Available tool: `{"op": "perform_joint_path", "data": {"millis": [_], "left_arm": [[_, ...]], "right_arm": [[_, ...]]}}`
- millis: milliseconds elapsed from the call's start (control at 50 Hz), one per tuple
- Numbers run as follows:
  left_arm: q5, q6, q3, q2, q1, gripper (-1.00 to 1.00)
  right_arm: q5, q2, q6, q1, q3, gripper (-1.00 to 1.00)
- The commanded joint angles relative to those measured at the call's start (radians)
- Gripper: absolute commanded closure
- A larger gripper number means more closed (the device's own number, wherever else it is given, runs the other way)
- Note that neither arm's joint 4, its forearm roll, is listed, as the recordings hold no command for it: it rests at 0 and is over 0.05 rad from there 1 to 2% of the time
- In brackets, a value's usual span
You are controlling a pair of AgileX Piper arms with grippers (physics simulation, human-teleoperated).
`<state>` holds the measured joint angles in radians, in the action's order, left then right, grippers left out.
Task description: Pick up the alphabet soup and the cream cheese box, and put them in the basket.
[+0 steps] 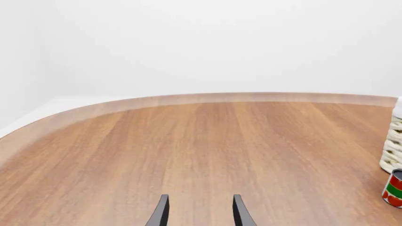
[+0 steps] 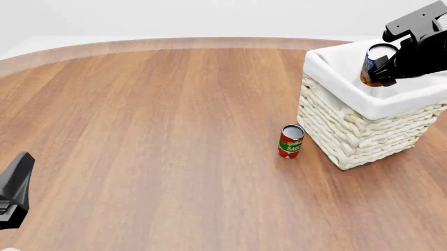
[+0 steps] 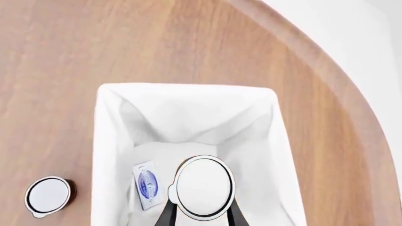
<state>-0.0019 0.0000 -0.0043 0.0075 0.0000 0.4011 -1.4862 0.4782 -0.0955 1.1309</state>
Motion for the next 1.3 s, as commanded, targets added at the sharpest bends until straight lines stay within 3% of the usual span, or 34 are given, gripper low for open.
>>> {"op": "perform_joint_path", "data": {"millis": [20, 620, 640, 880, 900, 1200, 1220, 1300], "left_arm": [[0.0, 0.0, 0.0, 0.0, 0.0, -1.0], [0.0, 0.0, 0.0, 0.0, 0.0, -1.0], [0.0, 0.0, 0.0, 0.0, 0.0, -1.0], [0.0, 0.0, 0.0, 0.0, 0.0, -1.0], [0.0, 0.0, 0.0, 0.0, 0.0, -1.0], [0.0, 0.0, 0.0, 0.0, 0.0, -1.0], [0.0, 0.0, 0.0, 0.0, 0.0, -1.0], [0.0, 0.0, 0.0, 0.0, 0.0, -1.0]], "right_arm": [[-0.015, -0.053, -0.02, 0.001, 0.038, 1.0], [-0.025, -0.144, -0.019, -0.008, 0.074, 1.0], [-0.026, -0.143, -0.019, -0.007, 0.071, -1.0], [-0.022, -0.13, -0.024, -0.01, 0.07, -1.0], [0.01, -0.121, -0.024, -0.01, 0.093, -1.0], [-0.003, -0.044, -0.051, 0.01, 0.035, -1.0], [0.037, -0.036, -0.057, 0.01, 0.069, -1.0], [-0.003, -0.022, -0.064, 0.009, 0.022, -1.0]]}}
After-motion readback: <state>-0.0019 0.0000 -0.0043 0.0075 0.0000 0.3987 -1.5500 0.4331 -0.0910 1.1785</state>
